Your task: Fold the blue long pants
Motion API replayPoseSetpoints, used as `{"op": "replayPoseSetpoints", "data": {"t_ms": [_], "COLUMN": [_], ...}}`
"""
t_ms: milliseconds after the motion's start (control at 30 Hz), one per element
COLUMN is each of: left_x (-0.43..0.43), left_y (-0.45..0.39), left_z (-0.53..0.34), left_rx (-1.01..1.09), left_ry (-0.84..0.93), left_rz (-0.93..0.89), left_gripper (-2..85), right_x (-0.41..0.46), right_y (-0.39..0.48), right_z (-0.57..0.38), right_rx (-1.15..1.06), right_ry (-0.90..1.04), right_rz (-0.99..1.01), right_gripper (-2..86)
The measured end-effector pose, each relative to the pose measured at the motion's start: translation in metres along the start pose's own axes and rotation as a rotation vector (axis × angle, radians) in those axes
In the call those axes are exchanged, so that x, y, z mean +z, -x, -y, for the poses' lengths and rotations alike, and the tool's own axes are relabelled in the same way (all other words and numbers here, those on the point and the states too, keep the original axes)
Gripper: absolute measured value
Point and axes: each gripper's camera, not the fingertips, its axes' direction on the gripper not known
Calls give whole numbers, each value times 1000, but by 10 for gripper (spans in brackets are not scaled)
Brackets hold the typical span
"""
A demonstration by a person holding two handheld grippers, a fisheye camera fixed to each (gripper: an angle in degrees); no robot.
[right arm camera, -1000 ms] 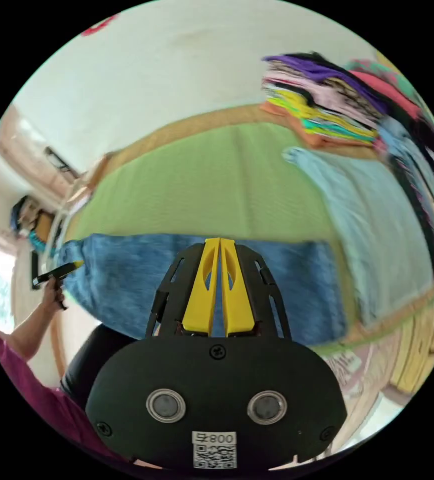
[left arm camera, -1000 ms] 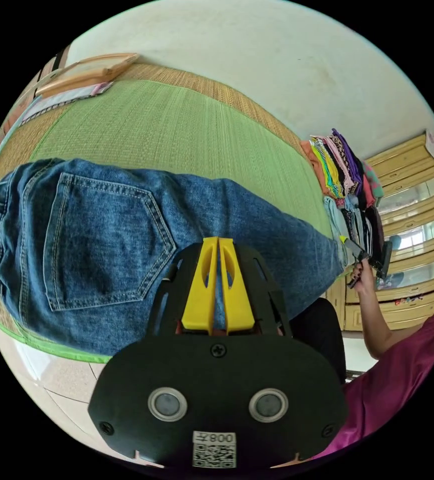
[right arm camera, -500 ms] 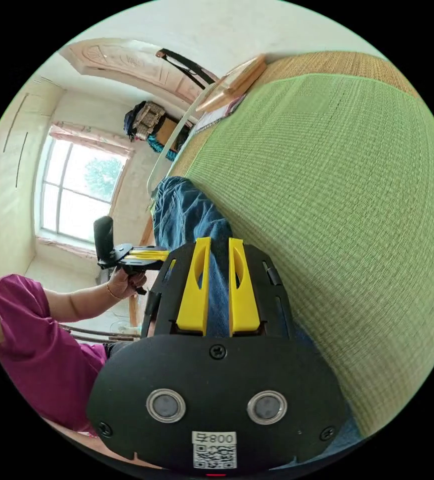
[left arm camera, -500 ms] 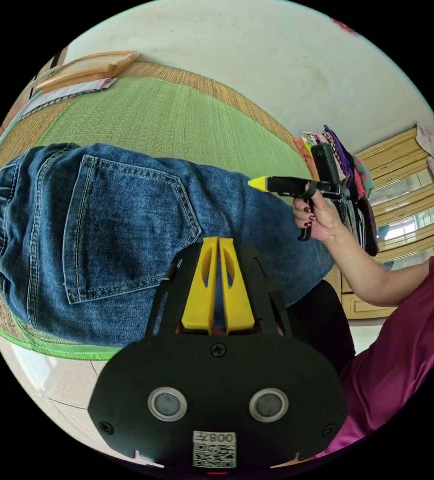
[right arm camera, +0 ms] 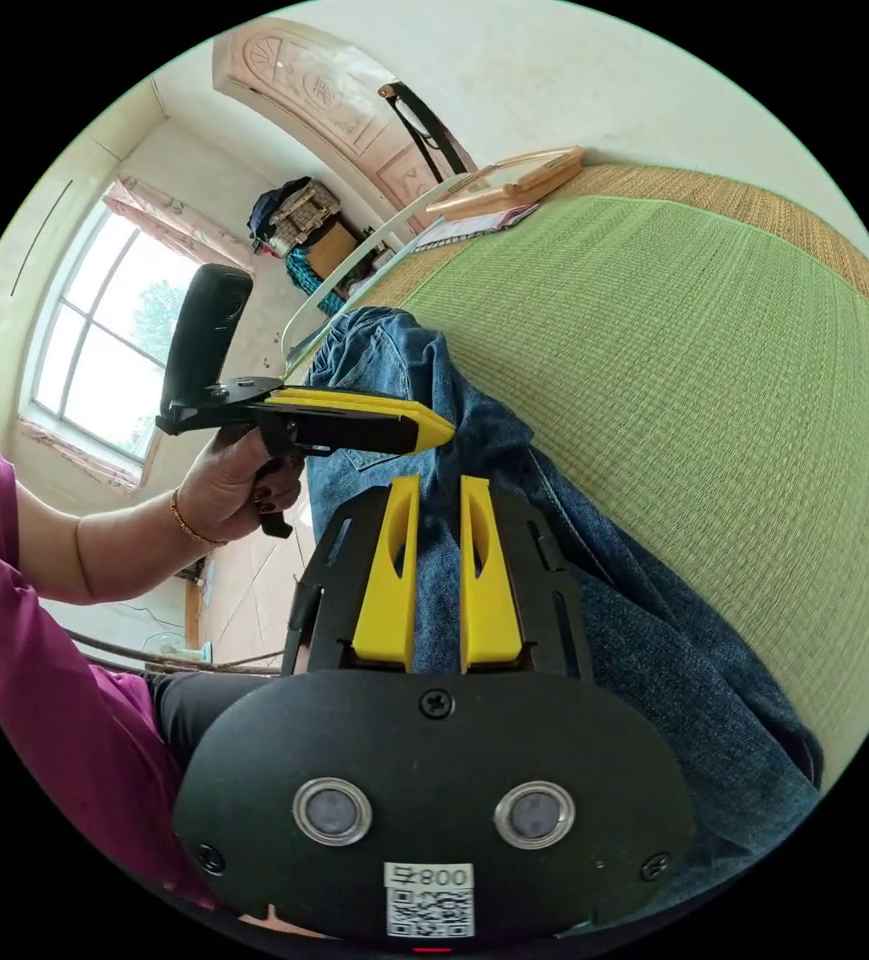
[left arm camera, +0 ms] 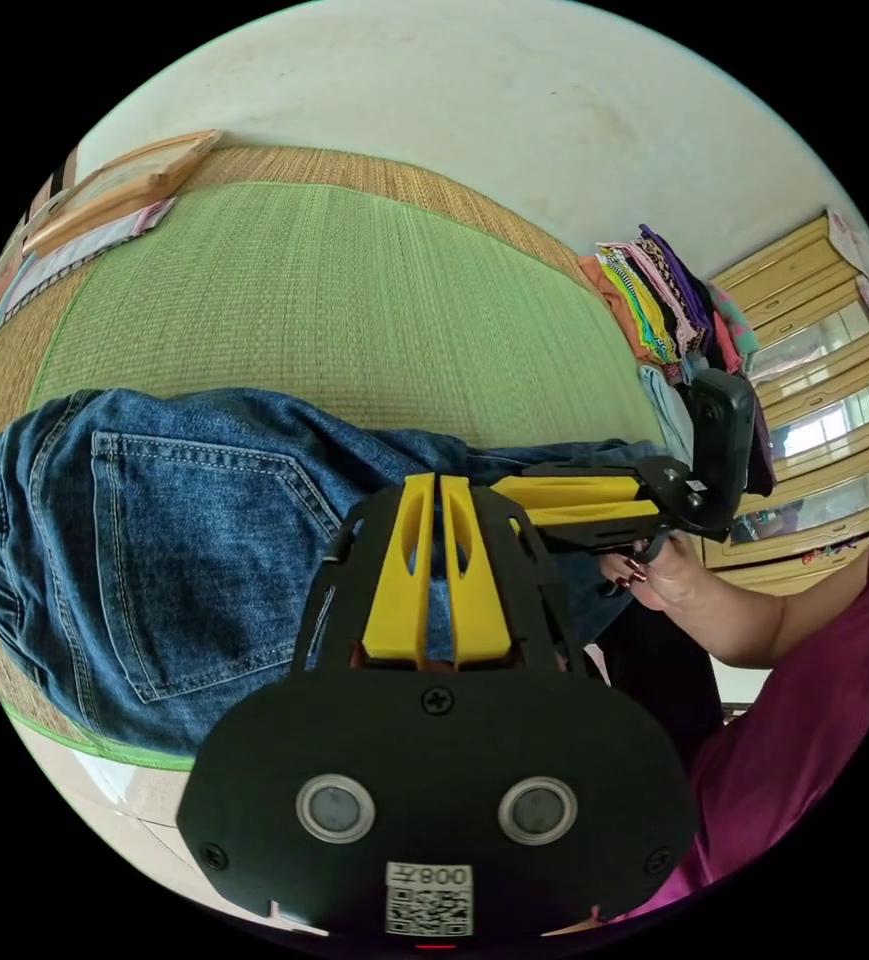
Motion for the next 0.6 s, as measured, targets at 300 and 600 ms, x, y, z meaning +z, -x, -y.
{"op": "replayPoseSetpoints", "data": {"t_ms": [300,600], "left_x": [6,9], "left_y": [34,50], "left_z": [-16,-25], "left_rx": [9,44], "left_ry": [-9,-28], "left_rz": [12,26], "left_gripper": [2,0], "right_x": [-60,-54], "right_y": [-47,-71], "right_z": [25,63], "right_rx": [218,357], "right_ry": [-99,-13], "right_rz": [117,299], "right_gripper": [63,58]}}
